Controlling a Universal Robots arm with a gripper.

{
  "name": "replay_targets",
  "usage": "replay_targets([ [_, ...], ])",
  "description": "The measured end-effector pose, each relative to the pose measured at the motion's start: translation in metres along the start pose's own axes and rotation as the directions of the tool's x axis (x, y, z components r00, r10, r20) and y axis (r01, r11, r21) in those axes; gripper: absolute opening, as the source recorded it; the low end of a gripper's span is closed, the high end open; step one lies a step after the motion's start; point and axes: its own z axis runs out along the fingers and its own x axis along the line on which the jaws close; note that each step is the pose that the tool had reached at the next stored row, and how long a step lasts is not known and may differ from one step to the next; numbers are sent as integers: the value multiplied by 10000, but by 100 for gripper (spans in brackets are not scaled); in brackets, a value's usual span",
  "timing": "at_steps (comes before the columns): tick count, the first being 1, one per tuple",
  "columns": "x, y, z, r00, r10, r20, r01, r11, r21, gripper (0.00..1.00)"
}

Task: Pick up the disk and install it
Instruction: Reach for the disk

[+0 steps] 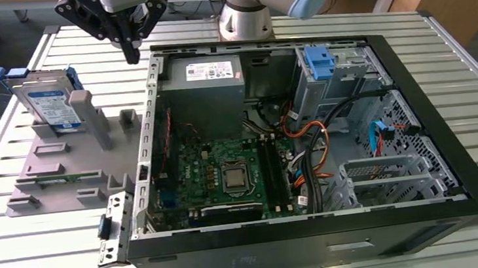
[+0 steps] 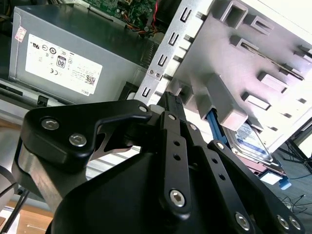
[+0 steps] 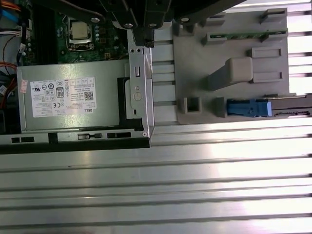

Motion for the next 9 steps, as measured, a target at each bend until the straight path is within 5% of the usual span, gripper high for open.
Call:
replay_targets([
  [9,57,-4,-2,10000,-1,0,1,10000,0,11],
])
